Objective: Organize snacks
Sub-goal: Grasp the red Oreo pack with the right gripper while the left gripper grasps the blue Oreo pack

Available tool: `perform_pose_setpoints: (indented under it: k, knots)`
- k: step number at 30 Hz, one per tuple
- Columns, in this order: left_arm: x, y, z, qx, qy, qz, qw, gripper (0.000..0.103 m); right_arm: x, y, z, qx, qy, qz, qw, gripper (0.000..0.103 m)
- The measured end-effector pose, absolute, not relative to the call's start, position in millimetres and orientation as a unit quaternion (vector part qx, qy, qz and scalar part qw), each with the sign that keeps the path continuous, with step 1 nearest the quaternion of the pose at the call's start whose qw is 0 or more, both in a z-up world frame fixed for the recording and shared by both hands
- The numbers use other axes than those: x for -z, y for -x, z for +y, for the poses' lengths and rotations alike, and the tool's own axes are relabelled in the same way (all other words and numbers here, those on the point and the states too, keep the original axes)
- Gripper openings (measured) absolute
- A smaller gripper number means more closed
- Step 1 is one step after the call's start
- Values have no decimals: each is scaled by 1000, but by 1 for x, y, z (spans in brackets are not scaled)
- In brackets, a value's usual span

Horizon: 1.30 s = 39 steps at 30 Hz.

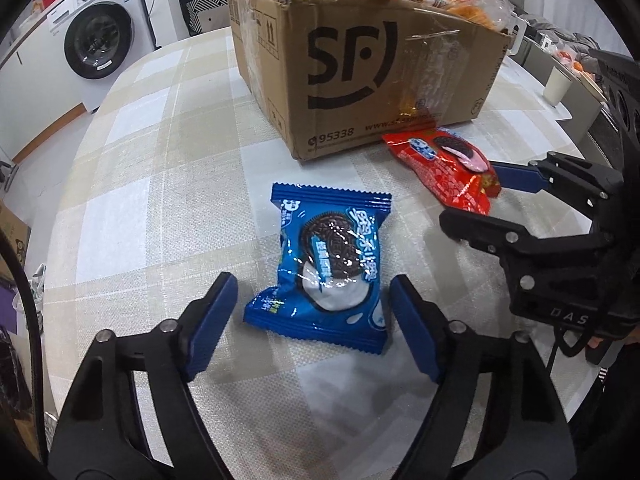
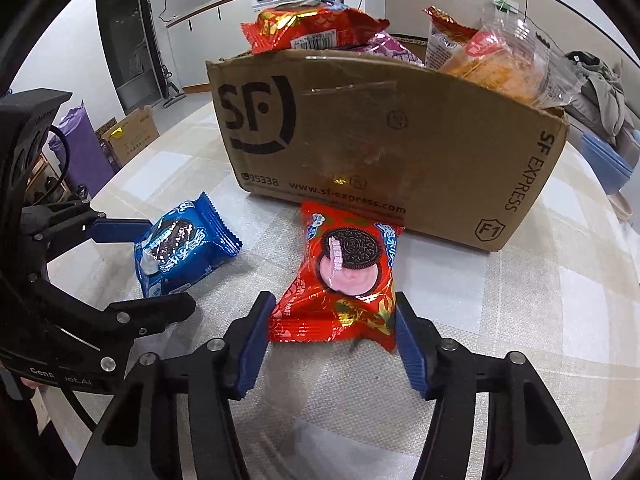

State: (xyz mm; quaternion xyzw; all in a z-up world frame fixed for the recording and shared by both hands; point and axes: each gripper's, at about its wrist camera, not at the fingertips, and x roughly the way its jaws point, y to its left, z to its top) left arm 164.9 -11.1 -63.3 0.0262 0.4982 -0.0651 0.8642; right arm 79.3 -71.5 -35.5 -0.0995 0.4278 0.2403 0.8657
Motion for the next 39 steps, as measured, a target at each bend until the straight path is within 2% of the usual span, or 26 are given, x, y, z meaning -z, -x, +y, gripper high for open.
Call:
perform_pose_setpoints:
  k: [2, 5, 10, 27, 31, 33, 35, 39]
  knots:
    - [62, -162, -12, 68, -26, 496, 865, 60, 34, -78, -72, -242, 97, 427, 866, 51]
    - [59, -160, -11, 71, -20, 490, 869, 56, 34, -79, -77, -246, 91, 427, 865, 48]
    - [55, -158, -10, 82, -14, 484, 871, 53, 32, -76, -84, -254, 86, 427, 864, 46]
    - [26, -137, -10, 95, 7, 450, 888, 51, 17, -63, -107, -266, 69, 410, 870, 33]
    - [25, -135, -12, 94, 6, 452, 887, 51, 17, -64, -106, -269, 73, 420, 864, 34]
    - [26, -135, -12, 94, 6, 454, 886, 51, 17, -64, -107, -270, 72, 423, 862, 38]
    - [29, -139, -11, 93, 5, 455, 886, 51, 18, -67, -105, -269, 70, 427, 860, 48]
    - [30, -140, -10, 91, 7, 455, 886, 51, 24, -74, -101, -259, 67, 430, 862, 57]
